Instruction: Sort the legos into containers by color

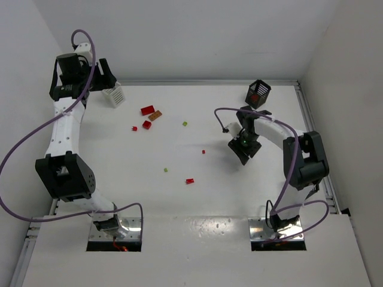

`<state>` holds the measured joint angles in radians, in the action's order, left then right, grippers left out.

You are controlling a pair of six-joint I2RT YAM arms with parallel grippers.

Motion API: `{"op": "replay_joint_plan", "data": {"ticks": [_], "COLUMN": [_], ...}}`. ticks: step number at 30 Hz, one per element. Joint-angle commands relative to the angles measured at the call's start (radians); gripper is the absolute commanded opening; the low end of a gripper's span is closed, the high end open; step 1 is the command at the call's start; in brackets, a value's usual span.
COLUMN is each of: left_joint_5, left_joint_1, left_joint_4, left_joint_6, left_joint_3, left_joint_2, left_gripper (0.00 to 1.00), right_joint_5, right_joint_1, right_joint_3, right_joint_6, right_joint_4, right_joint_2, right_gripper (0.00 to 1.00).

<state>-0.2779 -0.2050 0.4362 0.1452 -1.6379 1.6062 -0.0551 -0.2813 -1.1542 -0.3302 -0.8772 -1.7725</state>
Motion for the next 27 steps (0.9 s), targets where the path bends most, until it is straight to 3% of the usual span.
{"op": "replay_joint_plan", "data": {"ticks": [1, 18, 27], "left_joint_5": [-0.023, 0.005, 0.005], "left_joint_1": [-0.013, -0.04, -0.05], "left_joint_4": [-0.027, -0.027, -0.027], "left_joint_6": [0.022, 0.002, 0.002], "left_joint_3": [0.003, 0.021, 0.012], "left_joint_2": [-0.005, -0.04, -0.02], "left_gripper": [0.74, 0.75, 0.75], "right_joint_5": [0.035, -0.008, 0.001], "right_joint_1": [0.001, 0.001, 0.001], "right_joint_3": [-0.03, -0.301, -0.331], "right_joint_6": [0.051, 0.08, 0.071], "right_joint_4": [0.047, 0.021, 0.032], "right_joint_2": [-0.057, -0.326, -0.378], "right_gripper": [0.53, 0.54, 0.54]}}
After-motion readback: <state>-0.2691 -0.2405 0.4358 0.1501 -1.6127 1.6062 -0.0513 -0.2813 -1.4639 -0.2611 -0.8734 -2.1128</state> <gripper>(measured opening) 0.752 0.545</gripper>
